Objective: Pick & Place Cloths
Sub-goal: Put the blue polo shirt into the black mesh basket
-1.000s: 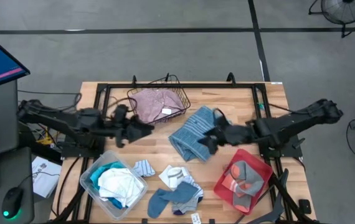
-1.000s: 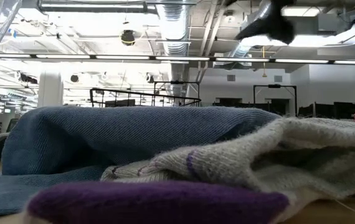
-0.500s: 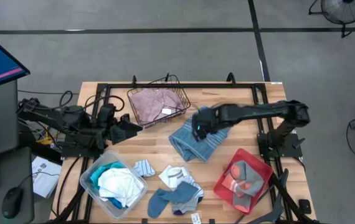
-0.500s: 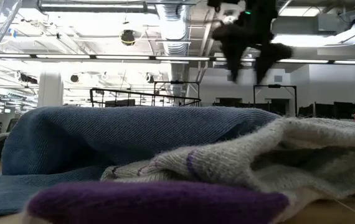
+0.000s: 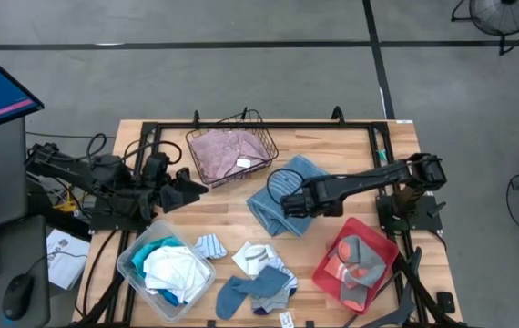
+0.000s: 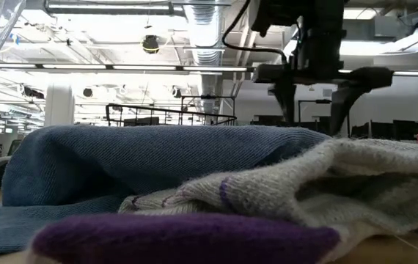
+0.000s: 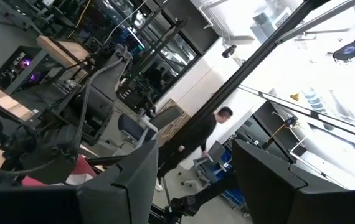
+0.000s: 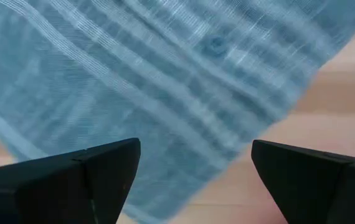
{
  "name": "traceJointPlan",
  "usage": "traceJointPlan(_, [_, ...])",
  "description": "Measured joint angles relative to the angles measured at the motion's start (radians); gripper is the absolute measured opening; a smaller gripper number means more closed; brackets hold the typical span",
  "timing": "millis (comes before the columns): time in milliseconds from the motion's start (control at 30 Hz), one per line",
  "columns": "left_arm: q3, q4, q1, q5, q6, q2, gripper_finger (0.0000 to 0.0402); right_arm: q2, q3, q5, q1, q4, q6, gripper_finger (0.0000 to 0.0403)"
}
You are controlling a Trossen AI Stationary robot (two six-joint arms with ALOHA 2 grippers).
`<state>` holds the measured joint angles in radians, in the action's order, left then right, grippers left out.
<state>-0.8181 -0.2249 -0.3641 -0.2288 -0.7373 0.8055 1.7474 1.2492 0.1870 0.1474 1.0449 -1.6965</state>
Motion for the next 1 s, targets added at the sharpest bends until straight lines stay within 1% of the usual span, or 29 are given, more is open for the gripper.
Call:
traceJointPlan(267, [0.0,-0.001,0.0,0.095,-0.003,-0.001,0.0191,-0.001,-0.077,0.001,0.016,-0.021,-0.274,0.0306])
traceJointPlan(433, [0.0,-0.002,0.0,0.105,-0.003,-0.001,0.0191,0.014,-0.13,-0.003,0.003,-0.14,-0.345,0.0306])
traceJointPlan(533, [0.0,-0.002,0.0,0.105,-0.003,-0.001,0.0191,0.046,-0.154,-0.003,-0.008,-0.2,-0.453,0.0306])
traceJointPlan(600, [0.0,-0.002,0.001,0.108,-0.003,-0.001,0.0191,0.071,-0.171,-0.026,-0.016,-0.253,-0.512,0.0306])
traceJointPlan(700, [0.0,-0.003,0.001,0.113,-0.003,-0.001,0.0191,0.109,-0.177,-0.057,-0.029,-0.285,-0.528,0.0306])
traceJointPlan(867, [0.0,-0.004,0.0,0.113,-0.006,-0.001,0.0191,0.147,-0.161,-0.035,-0.056,-0.29,-0.541,0.0304])
traceJointPlan(933, [0.0,-0.005,0.0,0.113,-0.004,-0.001,0.0191,0.153,-0.152,-0.027,-0.07,-0.288,-0.556,0.0291])
traceJointPlan(1000, [0.0,-0.004,0.0,0.113,-0.004,-0.001,0.0191,0.153,-0.152,-0.017,-0.086,-0.293,-0.563,0.0264])
